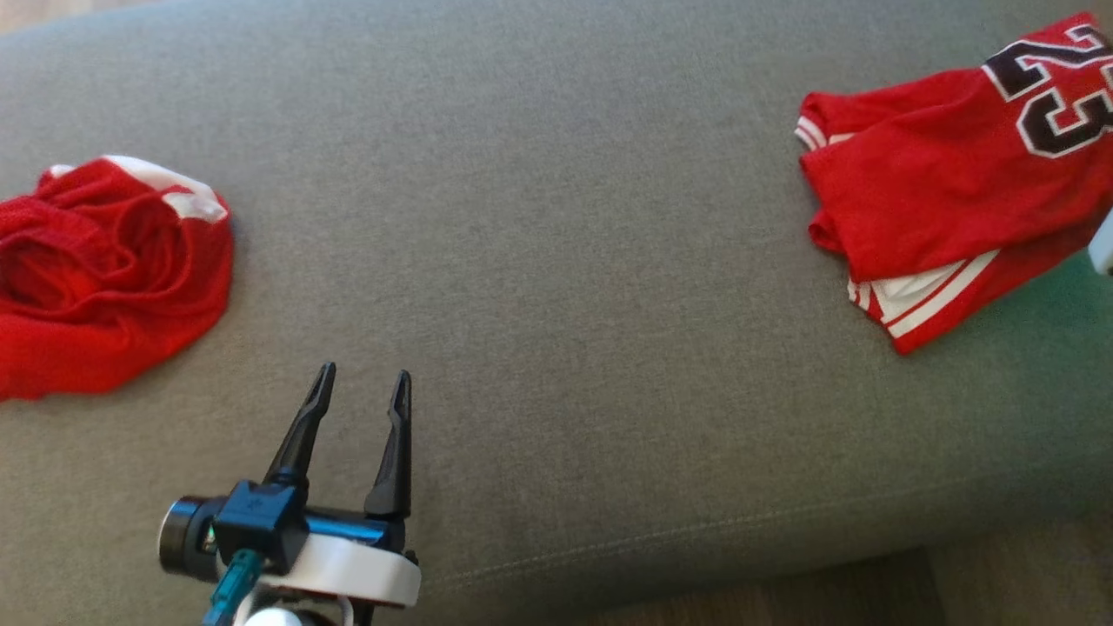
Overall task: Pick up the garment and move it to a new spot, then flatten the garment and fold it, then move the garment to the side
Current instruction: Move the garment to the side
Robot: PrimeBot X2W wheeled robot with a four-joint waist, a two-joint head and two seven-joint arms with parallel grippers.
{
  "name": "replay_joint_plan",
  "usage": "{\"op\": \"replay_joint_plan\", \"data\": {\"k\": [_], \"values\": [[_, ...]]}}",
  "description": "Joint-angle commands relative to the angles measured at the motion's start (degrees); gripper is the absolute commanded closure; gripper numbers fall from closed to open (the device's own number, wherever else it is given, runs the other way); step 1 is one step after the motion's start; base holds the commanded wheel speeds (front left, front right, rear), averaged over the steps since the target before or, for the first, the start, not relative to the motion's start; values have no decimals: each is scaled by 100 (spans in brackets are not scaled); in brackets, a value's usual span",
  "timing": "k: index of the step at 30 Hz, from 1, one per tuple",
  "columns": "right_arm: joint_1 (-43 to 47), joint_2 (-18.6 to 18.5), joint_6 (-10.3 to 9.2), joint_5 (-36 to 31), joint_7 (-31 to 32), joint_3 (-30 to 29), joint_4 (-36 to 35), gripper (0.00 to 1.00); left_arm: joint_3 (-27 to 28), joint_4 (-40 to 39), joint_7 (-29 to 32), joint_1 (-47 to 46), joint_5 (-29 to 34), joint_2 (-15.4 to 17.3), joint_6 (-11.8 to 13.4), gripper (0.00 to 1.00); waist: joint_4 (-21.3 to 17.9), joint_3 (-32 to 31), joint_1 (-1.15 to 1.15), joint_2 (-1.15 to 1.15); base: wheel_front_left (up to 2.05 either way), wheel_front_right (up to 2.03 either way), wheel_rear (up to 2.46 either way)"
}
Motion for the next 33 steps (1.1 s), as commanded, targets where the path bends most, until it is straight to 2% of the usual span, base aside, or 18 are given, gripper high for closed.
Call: {"op": "replay_joint_plan", "data": {"k": [1, 7, 22, 23, 24, 25, 26, 29, 33], "values": [[-218, -108, -2, -114, -49, -36, -291, 100, 200, -195, -70, -202, 60, -20, -40, 0, -113, 130, 0, 0, 0, 0, 0], [-197, -119, -2, -721, -53, -429, -572, 100, 167, -202, -70, -268, 86, -27, -88, 0, -172, 228, 0, 0, 0, 0, 0], [225, 329, -2, -2278, 167, -1678, -1550, 100, 163, -148, -70, -379, 107, -40, -108, 0, -48, 220, 0, 0, 0, 0, 0], [248, 345, -2, -2362, 172, -1732, -1581, 85, 160, -142, -70, -373, 101, -41, -105, 0, -39, 204, 0, 0, 0, 0, 0], [282, 370, -2, -2461, 192, -1795, -1617, 63, 153, -134, -70, -366, 96, -41, -103, 0, -27, 183, 0, 0, 0, 0, 0], [322, 406, -2, -2559, 223, -1864, -1655, 12, 144, -123, -70, -356, 91, -42, -102, 0, -14, 157, 0, 0, 0, 0, 0], [360, 455, -2, -2659, 215, -1914, -1730, 0, 140, -120, -70, -349, 84, -43, -96, 0, -3, 134, 0, 0, 0, 0, 0], [482, 639, -2, -2925, 92, -1888, -1979, 0, 142, -108, -70, -321, 72, -44, -77, 0, 32, 34, 0, 0, 0, 0, 0], [711, 1210, -2, -2739, -98, -1711, -2229, 0, 172, -64, -70, -256, 66, -45, -18, 0, 106, -181, 0, 0, 0, 0, 0]]}}
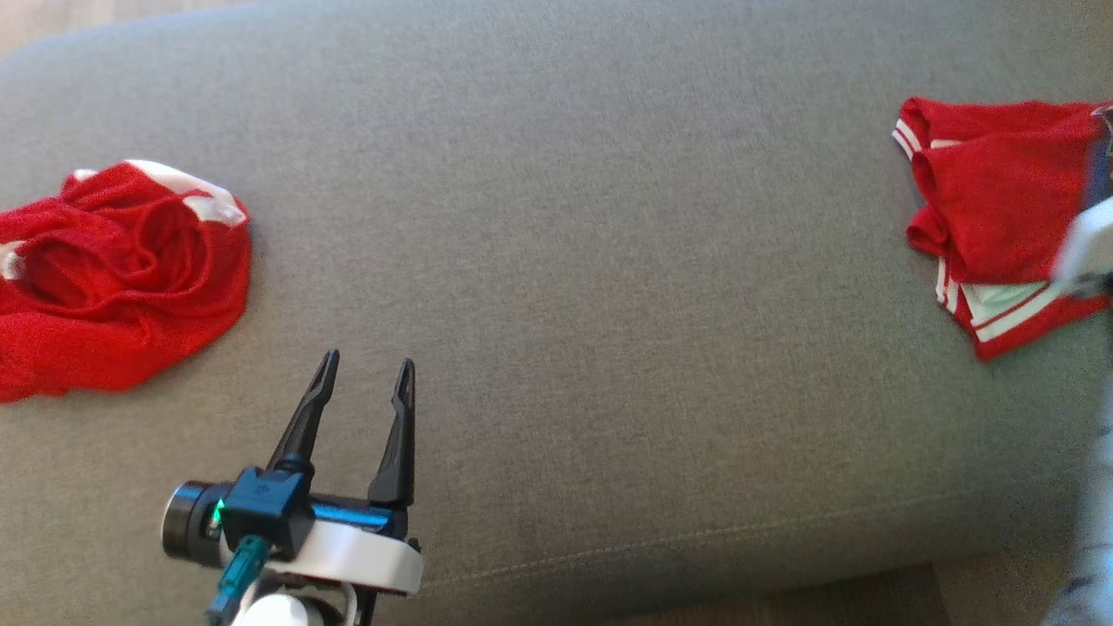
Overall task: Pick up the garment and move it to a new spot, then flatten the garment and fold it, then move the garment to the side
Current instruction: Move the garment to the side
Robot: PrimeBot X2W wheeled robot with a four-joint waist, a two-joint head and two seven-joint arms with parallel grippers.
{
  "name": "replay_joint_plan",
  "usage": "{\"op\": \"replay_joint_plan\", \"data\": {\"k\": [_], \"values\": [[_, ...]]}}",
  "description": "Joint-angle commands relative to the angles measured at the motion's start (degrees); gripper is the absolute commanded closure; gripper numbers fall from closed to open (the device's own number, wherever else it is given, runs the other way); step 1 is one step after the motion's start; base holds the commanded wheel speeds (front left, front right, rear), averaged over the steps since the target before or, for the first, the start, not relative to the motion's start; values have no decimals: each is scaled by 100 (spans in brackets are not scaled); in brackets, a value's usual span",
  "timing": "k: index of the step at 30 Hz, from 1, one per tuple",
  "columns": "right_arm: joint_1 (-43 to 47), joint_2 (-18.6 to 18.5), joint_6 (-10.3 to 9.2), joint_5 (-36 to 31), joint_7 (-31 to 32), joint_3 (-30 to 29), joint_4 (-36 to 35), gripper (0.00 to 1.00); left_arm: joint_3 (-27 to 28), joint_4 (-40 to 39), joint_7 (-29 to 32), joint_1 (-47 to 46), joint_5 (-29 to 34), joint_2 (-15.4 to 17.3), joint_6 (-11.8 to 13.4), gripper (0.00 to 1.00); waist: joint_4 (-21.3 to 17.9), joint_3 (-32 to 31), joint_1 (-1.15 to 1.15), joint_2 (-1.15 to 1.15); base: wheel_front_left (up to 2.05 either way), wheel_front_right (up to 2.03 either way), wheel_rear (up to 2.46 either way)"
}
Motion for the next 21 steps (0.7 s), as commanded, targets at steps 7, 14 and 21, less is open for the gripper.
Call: {"op": "replay_joint_plan", "data": {"k": [7, 14, 21], "values": [[910, 723, -2, 806, -673, 951, -470, 0, 238, -32, -70, 45, -70, -40, 203, 0, 316, -587, 0, 0, 0, 0, 0], [1829, 871, -2, 1814, -1241, 1812, -911, 0, 316, 155, -70, 142, -290, -40, 351, 0, 608, -874, 0, 0, 0, 0, 0], [2914, 875, -2, 2611, -1285, 2386, -2236, 0, 347, 89, -70, 255, -246, -41, 413, 0, 808, -1187, 0, 0, 0, 0, 0]]}}
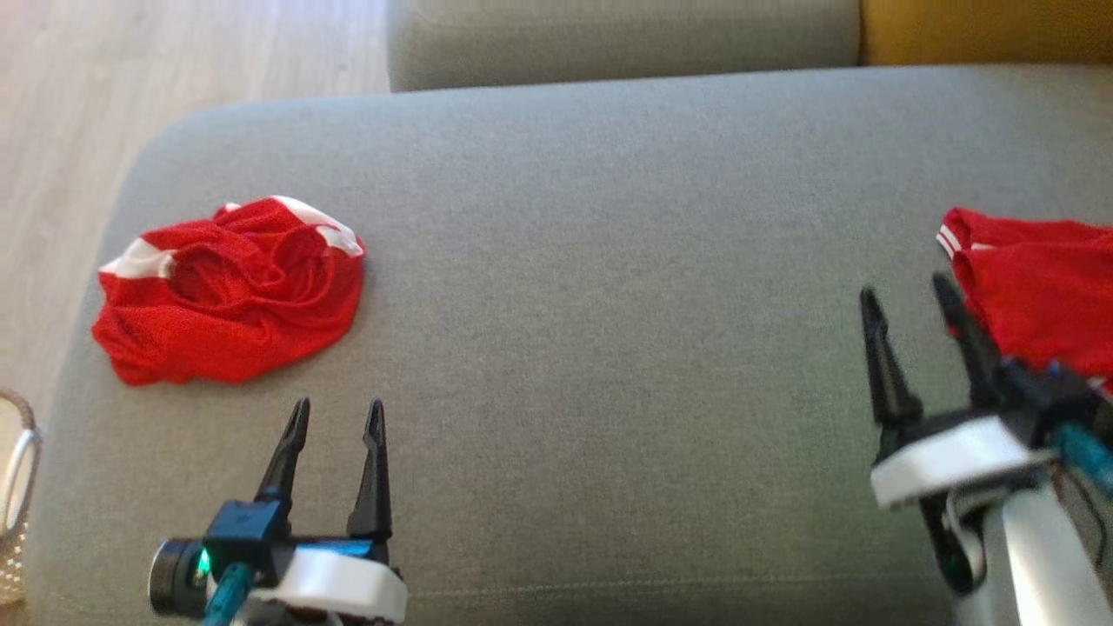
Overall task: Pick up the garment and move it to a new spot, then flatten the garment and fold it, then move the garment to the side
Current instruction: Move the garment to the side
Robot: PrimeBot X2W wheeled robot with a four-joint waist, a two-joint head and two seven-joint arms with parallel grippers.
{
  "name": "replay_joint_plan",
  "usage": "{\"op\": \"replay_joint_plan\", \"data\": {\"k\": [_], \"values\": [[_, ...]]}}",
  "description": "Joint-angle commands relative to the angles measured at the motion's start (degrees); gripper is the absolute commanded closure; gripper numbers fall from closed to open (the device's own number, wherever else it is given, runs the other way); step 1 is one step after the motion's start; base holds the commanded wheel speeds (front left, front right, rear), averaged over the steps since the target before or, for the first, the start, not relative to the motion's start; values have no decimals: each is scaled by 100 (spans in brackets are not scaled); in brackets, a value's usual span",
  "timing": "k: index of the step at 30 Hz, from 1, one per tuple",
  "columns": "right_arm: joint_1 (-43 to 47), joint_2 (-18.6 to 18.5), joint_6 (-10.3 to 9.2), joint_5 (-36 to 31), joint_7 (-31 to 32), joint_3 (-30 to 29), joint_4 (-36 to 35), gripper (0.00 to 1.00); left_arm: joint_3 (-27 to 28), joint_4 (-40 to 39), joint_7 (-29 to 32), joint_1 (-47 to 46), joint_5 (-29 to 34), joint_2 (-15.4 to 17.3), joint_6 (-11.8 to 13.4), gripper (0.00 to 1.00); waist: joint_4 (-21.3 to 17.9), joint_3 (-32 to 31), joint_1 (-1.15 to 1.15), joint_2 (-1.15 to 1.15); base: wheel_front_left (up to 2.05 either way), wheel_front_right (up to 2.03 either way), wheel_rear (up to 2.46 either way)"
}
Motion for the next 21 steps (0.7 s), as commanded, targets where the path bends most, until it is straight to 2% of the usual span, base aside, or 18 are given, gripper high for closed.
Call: {"op": "replay_joint_plan", "data": {"k": [1, 8, 21], "values": [[96, -1, -2, 71, -57, 192, -325, 0, 207, -224, -70, -33, 48, -34, 27, 0, 66, -143, 1, 0, 0, 0, 0], [945, 0, -2, 217, -58, 335, -900, 0, 273, -435, -70, 172, 105, -34, 63, 0, 59, -416, 1, 0, 0, 0, 0], [1471, 0, -2, 427, -58, 415, -999, 0, 389, -616, -70, 403, 199, -34, 63, 0, -80, -617, 1, 0, 0, 0, 0]]}}
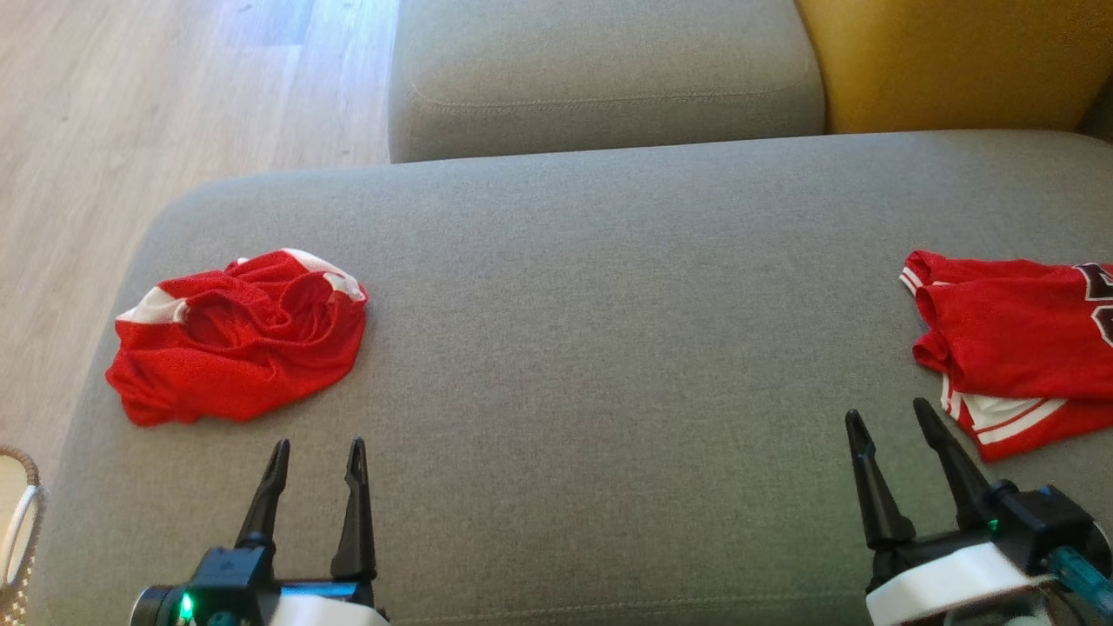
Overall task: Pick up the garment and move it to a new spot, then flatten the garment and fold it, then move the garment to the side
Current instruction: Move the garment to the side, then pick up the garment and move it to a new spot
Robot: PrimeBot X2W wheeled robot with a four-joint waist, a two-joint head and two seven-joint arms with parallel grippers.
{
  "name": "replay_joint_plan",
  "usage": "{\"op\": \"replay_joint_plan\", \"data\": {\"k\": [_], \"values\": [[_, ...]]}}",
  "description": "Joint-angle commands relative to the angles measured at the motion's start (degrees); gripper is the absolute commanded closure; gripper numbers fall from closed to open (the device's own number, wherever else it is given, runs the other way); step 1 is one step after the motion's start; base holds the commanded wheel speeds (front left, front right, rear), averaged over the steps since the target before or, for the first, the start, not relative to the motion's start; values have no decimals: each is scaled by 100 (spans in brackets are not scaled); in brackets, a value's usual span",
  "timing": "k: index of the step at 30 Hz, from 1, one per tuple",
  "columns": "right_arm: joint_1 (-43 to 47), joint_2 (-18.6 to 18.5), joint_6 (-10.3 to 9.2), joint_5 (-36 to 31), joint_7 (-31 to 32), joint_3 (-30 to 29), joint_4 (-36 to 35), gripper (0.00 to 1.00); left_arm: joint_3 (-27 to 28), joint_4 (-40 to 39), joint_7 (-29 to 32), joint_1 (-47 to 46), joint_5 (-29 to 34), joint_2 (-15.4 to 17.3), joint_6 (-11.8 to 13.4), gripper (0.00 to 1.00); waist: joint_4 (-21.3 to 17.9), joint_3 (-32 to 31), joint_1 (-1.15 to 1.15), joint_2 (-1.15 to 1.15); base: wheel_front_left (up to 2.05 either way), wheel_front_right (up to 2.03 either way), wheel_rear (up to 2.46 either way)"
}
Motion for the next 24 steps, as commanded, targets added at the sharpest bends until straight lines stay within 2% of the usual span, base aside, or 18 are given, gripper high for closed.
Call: {"op": "replay_joint_plan", "data": {"k": [1, 11, 17, 24], "values": [[-131, -42, -2, 41, -58, 159, -194, 0, 205, -181, -70, -213, 40, -39, 13, 0, -12, -16, 1, 0, 0, 0, 0], [-49, -41, -2, 78, -59, 247, -178, 0, 192, -74, -70, -183, 38, -39, -22, 0, 11, -99, 1, 0, 0, 0, 0], [3, -41, -2, 106, -59, 271, -183, 0, 176, -55, -70, -177, 47, -39, -33, 0, 173, -124, 1, 0, 0, 0, 0], [107, -41, -2, 180, -59, 350, -219, 0, 170, -70, -70, -167, 28, -39, 9, 0, 800, -154, 1, 0, 0, 0, 0]]}}
